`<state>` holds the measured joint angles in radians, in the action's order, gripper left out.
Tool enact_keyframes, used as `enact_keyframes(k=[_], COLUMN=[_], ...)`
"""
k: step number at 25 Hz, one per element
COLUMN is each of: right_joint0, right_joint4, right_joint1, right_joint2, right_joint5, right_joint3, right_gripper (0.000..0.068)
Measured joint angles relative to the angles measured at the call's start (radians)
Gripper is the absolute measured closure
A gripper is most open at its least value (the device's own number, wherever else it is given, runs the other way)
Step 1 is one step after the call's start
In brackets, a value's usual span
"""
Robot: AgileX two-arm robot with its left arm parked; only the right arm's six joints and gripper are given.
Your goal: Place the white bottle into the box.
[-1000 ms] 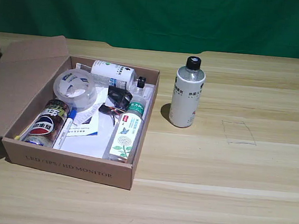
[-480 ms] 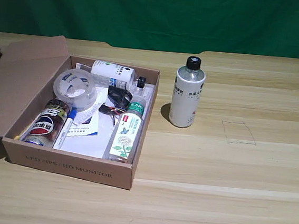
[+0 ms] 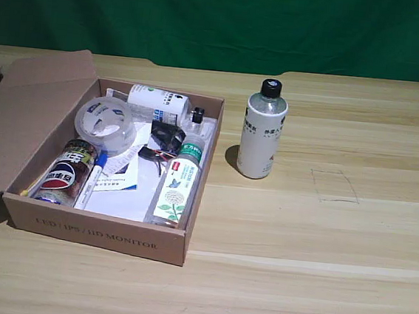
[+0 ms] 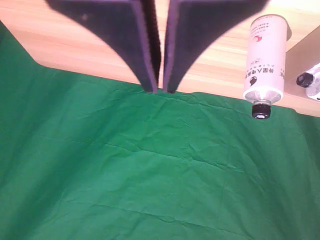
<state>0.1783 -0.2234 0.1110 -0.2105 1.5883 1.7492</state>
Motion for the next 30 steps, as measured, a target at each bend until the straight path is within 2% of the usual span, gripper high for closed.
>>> enact_keyframes(k=[30], right_joint0=[0.000], right_joint4=[0.000], right_joint1=[0.000], right_joint2=[0.000], right_joint5=[0.000], right_joint3=[0.000], right_gripper=[0.0680])
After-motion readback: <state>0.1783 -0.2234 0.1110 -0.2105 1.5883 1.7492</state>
